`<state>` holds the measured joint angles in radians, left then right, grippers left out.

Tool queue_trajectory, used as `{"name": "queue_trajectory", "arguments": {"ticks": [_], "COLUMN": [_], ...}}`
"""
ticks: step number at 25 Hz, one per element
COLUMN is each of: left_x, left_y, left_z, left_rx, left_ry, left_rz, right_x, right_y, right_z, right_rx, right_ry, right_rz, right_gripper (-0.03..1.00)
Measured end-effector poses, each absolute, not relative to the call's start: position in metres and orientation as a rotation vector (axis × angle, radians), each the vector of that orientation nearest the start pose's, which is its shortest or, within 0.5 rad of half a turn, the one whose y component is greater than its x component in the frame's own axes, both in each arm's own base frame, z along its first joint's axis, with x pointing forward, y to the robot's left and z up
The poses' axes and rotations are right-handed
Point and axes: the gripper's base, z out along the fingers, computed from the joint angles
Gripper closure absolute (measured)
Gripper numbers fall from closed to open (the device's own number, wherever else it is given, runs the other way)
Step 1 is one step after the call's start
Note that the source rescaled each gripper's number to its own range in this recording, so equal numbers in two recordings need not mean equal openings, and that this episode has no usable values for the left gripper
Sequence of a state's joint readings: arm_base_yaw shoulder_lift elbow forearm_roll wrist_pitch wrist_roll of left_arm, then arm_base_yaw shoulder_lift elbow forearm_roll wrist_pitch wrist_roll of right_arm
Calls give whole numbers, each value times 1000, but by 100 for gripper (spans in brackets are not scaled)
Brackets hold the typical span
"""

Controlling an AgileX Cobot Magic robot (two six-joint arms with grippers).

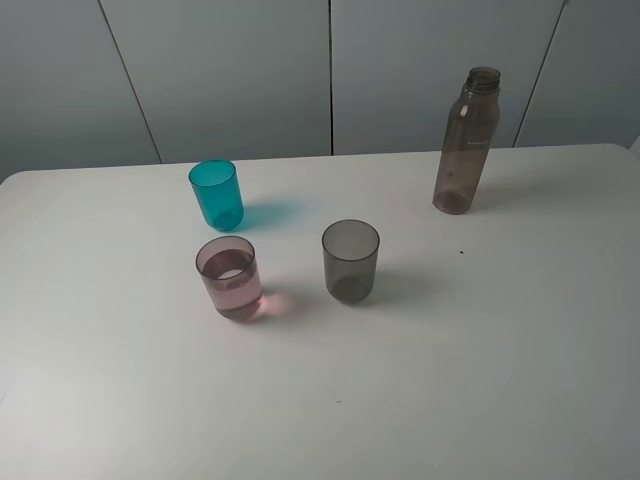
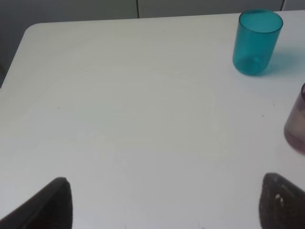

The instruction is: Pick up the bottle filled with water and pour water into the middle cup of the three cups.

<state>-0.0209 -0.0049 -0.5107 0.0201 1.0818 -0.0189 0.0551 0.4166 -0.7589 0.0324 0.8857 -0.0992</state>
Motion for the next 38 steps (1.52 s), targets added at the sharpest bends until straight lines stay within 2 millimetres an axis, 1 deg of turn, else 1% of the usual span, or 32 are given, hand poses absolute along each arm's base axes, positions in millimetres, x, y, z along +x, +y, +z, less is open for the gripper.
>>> {"name": "queue_trajectory", "arguments": {"ticks": [5, 9, 14, 17, 19, 21, 23, 35, 38], "left_x": [-8, -8, -8, -8, -8, -8, -8, -8, -8], "left_y": [2, 2, 2, 2, 2, 2, 2, 2, 2], "left_z": [279, 279, 279, 279, 279, 279, 279, 279, 279], "left_rx": [3, 3, 1, 1, 1, 1, 1, 1, 1], "left_ry": [2050, 2050, 2050, 2050, 2050, 2050, 2050, 2050, 2050], "left_rz": [1, 1, 0, 0, 0, 0, 0, 0, 0], "right_x": [29, 11, -3, -10, -12, -10, -9, -9, -9], "right_y": [9, 11, 11, 11, 11, 11, 11, 11, 10], "right_z": [345, 332, 306, 294, 288, 281, 278, 278, 278], "right_rx": [-189, -214, -224, -227, -234, -237, -238, -238, -212], "right_ry": [2126, 2123, 2105, 2063, 2040, 2052, 2059, 2056, 2057], "right_rz": [77, 118, 139, 137, 133, 132, 131, 131, 138], "right_gripper": [-3, -3, -3, -3, -3, -3, -3, -3, -3]}}
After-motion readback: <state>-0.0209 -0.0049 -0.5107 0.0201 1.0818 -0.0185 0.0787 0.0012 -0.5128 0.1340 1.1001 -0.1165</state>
